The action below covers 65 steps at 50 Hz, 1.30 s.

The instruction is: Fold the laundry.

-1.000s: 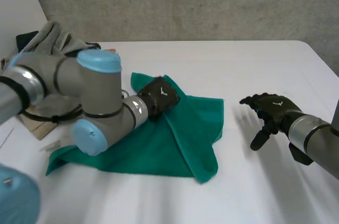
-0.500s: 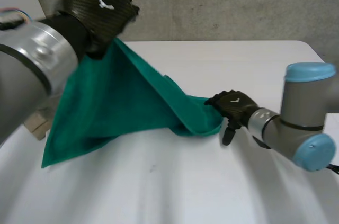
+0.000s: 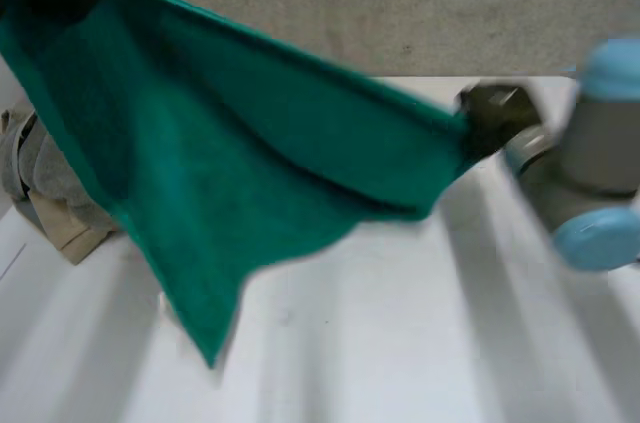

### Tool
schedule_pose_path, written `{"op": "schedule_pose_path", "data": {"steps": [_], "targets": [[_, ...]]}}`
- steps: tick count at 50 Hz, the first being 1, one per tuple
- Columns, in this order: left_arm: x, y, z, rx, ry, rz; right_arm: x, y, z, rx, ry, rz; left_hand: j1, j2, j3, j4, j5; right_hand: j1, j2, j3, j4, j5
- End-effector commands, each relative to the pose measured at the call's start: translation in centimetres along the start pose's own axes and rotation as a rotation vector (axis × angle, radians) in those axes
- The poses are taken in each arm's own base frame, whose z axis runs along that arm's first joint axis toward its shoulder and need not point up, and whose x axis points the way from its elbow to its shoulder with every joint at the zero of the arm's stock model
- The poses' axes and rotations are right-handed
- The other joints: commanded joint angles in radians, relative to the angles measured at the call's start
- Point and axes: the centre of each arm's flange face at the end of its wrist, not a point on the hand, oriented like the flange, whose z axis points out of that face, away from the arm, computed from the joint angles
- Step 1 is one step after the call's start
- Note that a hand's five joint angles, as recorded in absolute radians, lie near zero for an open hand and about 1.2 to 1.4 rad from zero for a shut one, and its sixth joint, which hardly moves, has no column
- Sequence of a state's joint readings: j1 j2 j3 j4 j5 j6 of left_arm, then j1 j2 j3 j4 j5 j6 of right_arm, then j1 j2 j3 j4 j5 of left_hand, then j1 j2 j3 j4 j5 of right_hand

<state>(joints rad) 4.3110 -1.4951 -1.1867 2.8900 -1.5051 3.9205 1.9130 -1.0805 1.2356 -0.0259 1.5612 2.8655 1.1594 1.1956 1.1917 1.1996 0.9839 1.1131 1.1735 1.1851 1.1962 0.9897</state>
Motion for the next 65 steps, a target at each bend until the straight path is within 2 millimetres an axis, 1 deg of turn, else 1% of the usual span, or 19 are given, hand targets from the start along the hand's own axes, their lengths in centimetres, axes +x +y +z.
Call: {"op": "schedule_pose_path", "data": {"steps": [1, 2, 4, 8, 12, 17, 20, 21, 24, 25, 28, 29, 33, 38, 43, 47, 59, 63, 65], "targets": [[-0.1, 5.0, 0.3, -0.143, 0.056, -0.053, 7.1, -8.7, -4.2, 0.235, 0.069, -0.217, 0.237, 0.201, 0.205, 0.197, 0.238, 0.283, 0.223, 0.211, 0.2, 0.232], [0.1, 5.5, 0.2, -0.159, 0.068, -0.065, 7.9, -10.0, -5.2, 0.258, 0.082, -0.228, 0.237, 0.201, 0.205, 0.197, 0.238, 0.283, 0.223, 0.211, 0.2, 0.232], [0.4, 6.5, 0.1, -0.193, 0.092, -0.098, 8.4, -10.4, -5.8, 0.248, 0.081, -0.232, 0.237, 0.201, 0.205, 0.197, 0.238, 0.283, 0.223, 0.211, 0.2, 0.232], [1.5, 8.8, 0.0, -0.256, 0.152, -0.193, 8.9, -9.5, -6.1, 0.17, 0.038, -0.266, 0.237, 0.201, 0.205, 0.197, 0.238, 0.283, 0.223, 0.211, 0.2, 0.232], [4.5, 11.9, 1.1, -0.331, 0.252, -0.272, 8.4, -7.0, -5.0, 0.075, -0.034, -0.357, 0.237, 0.201, 0.205, 0.197, 0.238, 0.283, 0.223, 0.211, 0.2, 0.232], [7.9, 15.4, 4.6, -0.346, 0.295, -0.279, 7.4, -2.2, -2.4, -0.074, -0.109, -0.454, 0.237, 0.201, 0.205, 0.197, 0.238, 0.283, 0.223, 0.211, 0.2, 0.232], [8.4, 15.8, 7.1, -0.287, 0.263, -0.264, 7.3, -1.1, -0.5, -0.078, -0.099, -0.478, 0.237, 0.201, 0.205, 0.197, 0.238, 0.283, 0.223, 0.211, 0.2, 0.232], [8.2, 15.7, 9.0, -0.224, 0.219, -0.238, 7.4, -1.0, 1.0, -0.052, -0.064, -0.49, 0.237, 0.201, 0.205, 0.197, 0.238, 0.283, 0.223, 0.211, 0.2, 0.232], [7.0, 14.9, 12.3, -0.097, 0.112, -0.205, 8.3, -2.1, 3.2, 0.026, 0.039, -0.495, 0.237, 0.201, 0.205, 0.197, 0.238, 0.283, 0.223, 0.211, 0.2, 0.232], [5.8, 14.3, 14.2, -0.017, 0.035, -0.193, 9.3, -3.5, 4.3, 0.1, 0.129, -0.483, 0.237, 0.201, 0.205, 0.197, 0.238, 0.283, 0.223, 0.211, 0.2, 0.232], [3.5, 12.6, 16.5, 0.126, -0.086, -0.177, 11.0, -6.6, 5.4, 0.257, 0.268, -0.448, 0.237, 0.201, 0.205, 0.197, 0.238, 0.283, 0.223, 0.211, 0.2, 0.232], [1.8, 11.1, 17.5, 0.229, -0.162, -0.179, 11.8, -8.6, 5.6, 0.371, 0.339, -0.417, 0.237, 0.201, 0.205, 0.197, 0.238, 0.283, 0.223, 0.211, 0.2, 0.232], [-1.5, 7.6, 17.9, 0.437, -0.29, -0.253, 13.1, -13.0, 4.7, 0.663, 0.42, -0.333, 0.237, 0.201, 0.205, 0.197, 0.238, 0.283, 0.223, 0.211, 0.2, 0.232], [-2.2, 6.5, 17.2, 0.485, -0.287, -0.326, 13.1, -13.8, 3.7, 0.78, 0.402, -0.319, 0.237, 0.201, 0.205, 0.197, 0.238, 0.283, 0.223, 0.211, 0.2, 0.232], [-0.2, 8.2, 16.1, 0.359, -0.228, -0.338, 13.1, -11.2, 4.0, 0.683, 0.344, -0.31, 0.237, 0.201, 0.205, 0.197, 0.238, 0.283, 0.223, 0.211, 0.2, 0.232], [2.2, 10.6, 14.6, 0.246, -0.168, -0.327, 12.1, -7.5, 4.7, 0.53, 0.25, -0.281, 0.237, 0.201, 0.205, 0.197, 0.238, 0.283, 0.223, 0.211, 0.2, 0.232], [13.7, 19.2, 9.2, -0.049, 0.144, -0.283, 7.7, 6.3, 5.3, 0.065, -0.032, -0.154, 0.237, 0.201, 0.205, 0.197, 0.238, 0.274, 0.214, 0.202, 0.191, 0.223], [15.1, 20.6, 8.5, -0.089, 0.167, -0.273, 7.4, 9.4, 5.5, -0.053, -0.045, -0.116, 0.237, 0.201, 0.205, 0.197, 0.238, -0.158, -0.219, -0.23, -0.241, -0.209], [15.3, 21.0, 8.3, -0.104, 0.169, -0.277, 7.5, 10.3, 5.5, -0.094, -0.037, -0.103, 0.237, 0.201, 0.205, 0.197, 0.238, -0.26, -0.32, -0.332, -0.343, -0.311]]}}
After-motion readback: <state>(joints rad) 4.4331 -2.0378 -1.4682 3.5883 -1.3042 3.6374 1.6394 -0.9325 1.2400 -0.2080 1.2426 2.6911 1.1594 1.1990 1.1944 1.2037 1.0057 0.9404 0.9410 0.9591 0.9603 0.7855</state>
